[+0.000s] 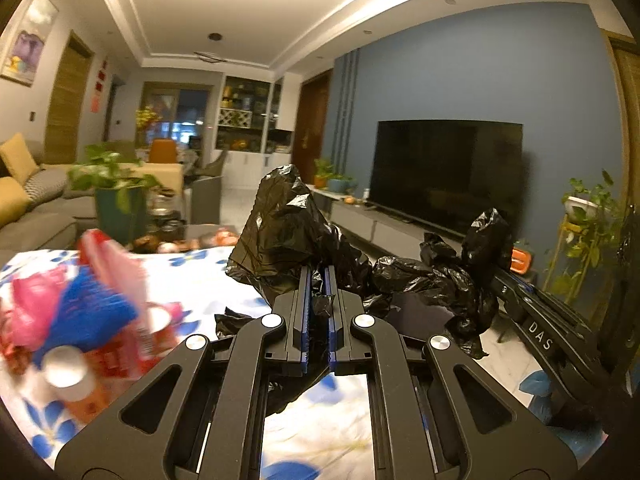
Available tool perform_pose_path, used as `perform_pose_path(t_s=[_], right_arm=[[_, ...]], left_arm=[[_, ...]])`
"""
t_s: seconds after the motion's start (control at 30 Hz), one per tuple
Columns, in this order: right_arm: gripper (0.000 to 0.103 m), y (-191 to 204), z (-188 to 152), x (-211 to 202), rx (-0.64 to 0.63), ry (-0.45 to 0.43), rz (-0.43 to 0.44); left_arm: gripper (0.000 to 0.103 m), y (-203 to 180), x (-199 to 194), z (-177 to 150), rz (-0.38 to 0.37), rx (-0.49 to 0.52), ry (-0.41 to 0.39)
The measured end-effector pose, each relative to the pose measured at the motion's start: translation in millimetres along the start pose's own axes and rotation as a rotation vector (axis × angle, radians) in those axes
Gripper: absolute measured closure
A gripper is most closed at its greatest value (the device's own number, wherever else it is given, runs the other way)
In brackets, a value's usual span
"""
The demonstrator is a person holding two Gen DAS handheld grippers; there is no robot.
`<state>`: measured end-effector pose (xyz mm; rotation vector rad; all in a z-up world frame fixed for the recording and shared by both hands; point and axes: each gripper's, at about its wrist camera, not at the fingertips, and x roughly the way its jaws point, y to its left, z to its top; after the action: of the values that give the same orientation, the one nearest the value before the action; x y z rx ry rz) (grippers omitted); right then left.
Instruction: Collect trash
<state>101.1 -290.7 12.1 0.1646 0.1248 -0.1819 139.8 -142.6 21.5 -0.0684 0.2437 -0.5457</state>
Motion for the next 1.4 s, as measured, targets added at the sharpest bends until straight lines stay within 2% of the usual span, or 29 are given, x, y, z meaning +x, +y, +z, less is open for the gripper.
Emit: perform_pose_path(t_s=[0.17,0.4,0.47,0.57,0.73,0.8,0.87,0.93,1.0,1.03,1.1,1.13,1.17,1.27,1.33,1.4], right_arm=[[0.097,-21,5,4,0.011,-0.032,-0.049],[0.097,-31,5,18,0.027,-0.039,-0.081],[0.097,-33,7,23,0.023,-0.039,-0.087],[0.097,-28,5,29,0.015,-0.028,-0.095],[0.097,-32,-3,43,0.018,0.021,-0.094],[0.097,-32,-9,49,0.018,0.037,-0.097],[0.097,-34,-14,56,0.022,0.051,-0.104],[0.097,-34,-20,64,0.034,0.079,-0.101],[0.097,-34,-23,68,0.035,0.090,-0.102],[0.097,-34,-23,68,0.036,0.092,-0.102],[0.097,-34,-22,70,0.042,0.096,-0.103],[0.097,-34,-23,71,0.044,0.097,-0.103],[0.097,-34,-23,72,0.043,0.097,-0.106],[0.097,-35,-23,73,0.051,0.102,-0.107],[0.097,-37,-25,74,0.052,0.108,-0.113],[0.097,-40,-26,75,0.063,0.114,-0.115]], left_arm=[[0.097,-21,35,2,-0.048,0.012,0.004],[0.097,-34,69,-4,-0.080,0.014,0.013],[0.102,-36,79,-6,-0.095,0.010,0.022],[0.103,-41,96,-15,-0.110,0.014,0.041],[0.103,-31,108,-23,-0.073,-0.004,0.080],[0.098,-24,104,-27,-0.066,-0.014,0.075],[0.087,-15,101,-36,-0.015,-0.018,0.063],[0.085,-9,103,-47,-0.004,-0.017,0.109],[0.084,-2,102,-52,0.017,-0.028,0.122],[0.078,1,99,-51,0.022,-0.035,0.113],[0.056,4,86,-47,0.023,-0.045,0.080],[0.036,2,79,-47,0.021,-0.049,0.064],[0.023,5,69,-49,0.023,-0.058,0.040],[0.016,13,47,-61,0.005,-0.091,0.036],[0.015,13,36,-72,-0.013,-0.096,0.066],[0.014,3,34,-85,-0.042,-0.047,0.110]])
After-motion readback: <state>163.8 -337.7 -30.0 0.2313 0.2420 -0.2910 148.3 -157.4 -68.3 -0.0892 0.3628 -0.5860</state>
